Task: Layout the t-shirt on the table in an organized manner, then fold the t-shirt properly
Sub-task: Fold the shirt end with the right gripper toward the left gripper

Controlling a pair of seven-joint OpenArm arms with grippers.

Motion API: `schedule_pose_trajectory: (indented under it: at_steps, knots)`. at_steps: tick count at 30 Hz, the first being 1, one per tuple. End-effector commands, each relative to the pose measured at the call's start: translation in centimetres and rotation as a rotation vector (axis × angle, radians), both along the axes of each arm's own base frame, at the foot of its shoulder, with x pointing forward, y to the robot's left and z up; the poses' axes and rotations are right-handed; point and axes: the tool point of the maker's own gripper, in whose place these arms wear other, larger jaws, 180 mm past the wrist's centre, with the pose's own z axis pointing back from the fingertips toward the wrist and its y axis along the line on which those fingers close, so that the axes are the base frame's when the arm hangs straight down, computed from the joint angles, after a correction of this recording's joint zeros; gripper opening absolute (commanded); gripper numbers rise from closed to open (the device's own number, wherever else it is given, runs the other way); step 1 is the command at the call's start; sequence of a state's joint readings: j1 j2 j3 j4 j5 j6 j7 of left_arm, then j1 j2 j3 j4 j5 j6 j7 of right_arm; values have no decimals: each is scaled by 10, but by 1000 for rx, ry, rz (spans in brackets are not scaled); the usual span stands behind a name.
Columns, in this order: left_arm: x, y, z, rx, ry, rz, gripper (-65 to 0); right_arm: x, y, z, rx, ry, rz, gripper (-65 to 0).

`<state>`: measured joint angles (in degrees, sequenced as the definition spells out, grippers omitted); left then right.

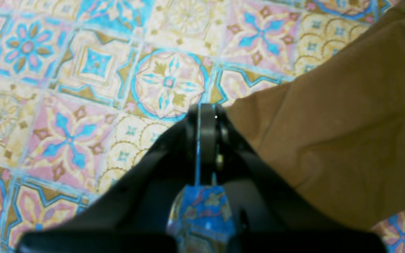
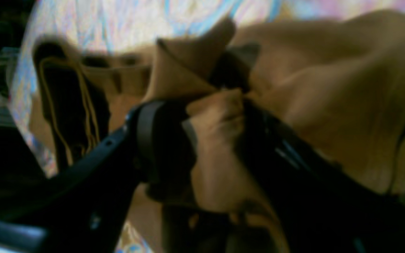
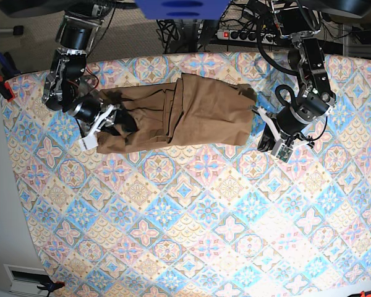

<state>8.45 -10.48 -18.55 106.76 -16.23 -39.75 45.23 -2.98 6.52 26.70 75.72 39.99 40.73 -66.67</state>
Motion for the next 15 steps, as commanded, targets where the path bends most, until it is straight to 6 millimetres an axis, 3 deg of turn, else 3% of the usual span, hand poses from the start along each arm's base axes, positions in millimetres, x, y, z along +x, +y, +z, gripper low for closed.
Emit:
schedule_pose_trajectory:
  at_steps: [1,4,6,12,15]
  knots:
    - [7,-4,14,-21,-53,-13,-650,-26,-3,-21,-93,118,72,-370]
    - [7,-4,14,-21,-53,-13,-650,-34,-3,-22,-97,123,72,-515]
    - [7,-4,14,-21,-53,-13,-650,-33,-3,-22,-98,124,75,-645]
    - [7,-4,14,-21,-53,-13,-650,-44,-25,-27,-132,190,50,-650]
    - [7,-4,14,-21,-53,-13,-650,-28,-68,-14,-197,175,-3,-650]
